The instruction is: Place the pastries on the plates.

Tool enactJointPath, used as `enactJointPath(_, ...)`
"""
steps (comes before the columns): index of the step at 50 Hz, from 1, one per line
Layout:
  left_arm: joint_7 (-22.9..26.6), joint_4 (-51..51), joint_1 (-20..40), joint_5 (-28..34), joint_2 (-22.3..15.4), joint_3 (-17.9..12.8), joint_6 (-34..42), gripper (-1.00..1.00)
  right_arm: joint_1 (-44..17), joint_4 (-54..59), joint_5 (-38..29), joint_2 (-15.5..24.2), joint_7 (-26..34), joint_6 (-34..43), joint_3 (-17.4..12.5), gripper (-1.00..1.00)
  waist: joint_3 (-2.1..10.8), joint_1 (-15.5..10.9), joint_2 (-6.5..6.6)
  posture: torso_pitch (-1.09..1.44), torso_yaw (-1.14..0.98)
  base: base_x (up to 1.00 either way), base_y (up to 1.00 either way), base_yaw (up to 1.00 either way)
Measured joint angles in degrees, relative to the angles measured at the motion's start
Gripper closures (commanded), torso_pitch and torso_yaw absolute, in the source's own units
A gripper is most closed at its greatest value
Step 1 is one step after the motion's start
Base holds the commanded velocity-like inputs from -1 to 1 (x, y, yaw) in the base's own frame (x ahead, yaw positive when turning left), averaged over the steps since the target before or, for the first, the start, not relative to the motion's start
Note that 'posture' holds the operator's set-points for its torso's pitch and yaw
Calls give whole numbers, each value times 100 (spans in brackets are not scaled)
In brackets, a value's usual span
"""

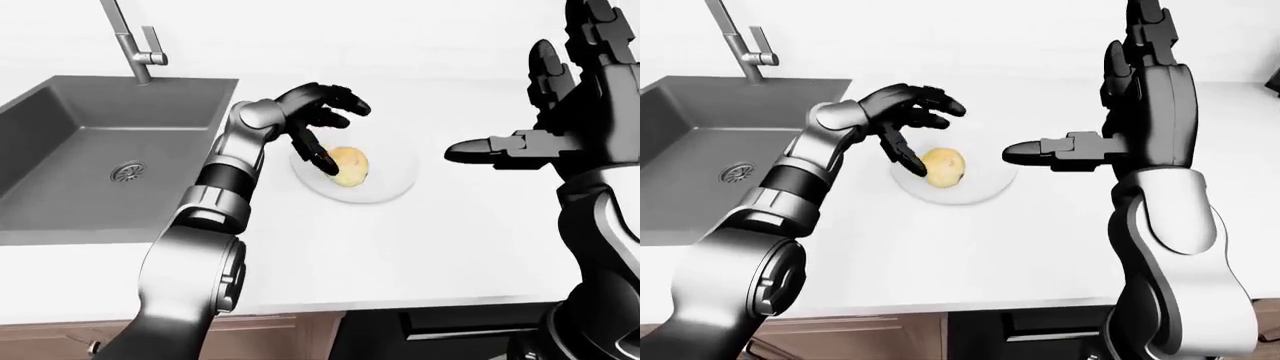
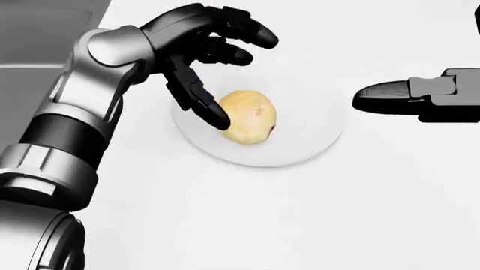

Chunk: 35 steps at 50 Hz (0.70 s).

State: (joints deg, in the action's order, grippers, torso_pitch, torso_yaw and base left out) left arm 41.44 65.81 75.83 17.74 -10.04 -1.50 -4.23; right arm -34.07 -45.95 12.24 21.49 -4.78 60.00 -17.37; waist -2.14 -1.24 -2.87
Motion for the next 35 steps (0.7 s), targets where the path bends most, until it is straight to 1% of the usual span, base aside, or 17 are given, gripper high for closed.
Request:
enactJointPath(8,-3,24,56,43,-48,-11,-7,-100,-72,15,30,40,-15,26,-12,-100,-4,6,-1,0,0,0,0,0)
enactJointPath(11,-60,17,164,21,-102,-77,69,-100,-66,33,31,35,-21,-8,7,-100,-12,7,-5,0,0,0,0,0)
enactJointPath(16,-414,-93,477,-198,-259,-281,335,-100,-3,14,25,31,-18,-21,40,-100,-24,11,2,0,0,0,0,0)
enactJointPath(18,-644,-208,595,-317,-329,-338,510,-100,5,18,-20,35,-21,-23,103,-100,-21,20,11,0,0,0,0,0)
enactJointPath(22,-1152,-551,798,-560,-478,-415,886,-100,-79,58,-111,-13,-8,42,220,-100,-22,34,39,0,0,-3,0,0)
enactJointPath(25,-1482,-843,855,-711,-620,-433,1164,-100,-92,60,-142,-72,16,116,243,-100,116,41,127,0,0,-34,0,0)
enactJointPath(26,-1552,-980,854,-745,-659,-424,1262,-100,-90,69,-159,-84,17,133,241,-100,141,41,156,0,0,-46,0,0)
enactJointPath(30,-1688,-1737,727,-848,-719,-360,1690,-100,-139,199,-236,-144,2,185,245,-100,141,50,242,0,0,-53,0,0)
enactJointPath(35,-1724,-2660,393,-910,-722,-324,2214,-100,-147,245,-290,-211,-1,128,306,-100,109,75,280,0,0,-58,0,0)
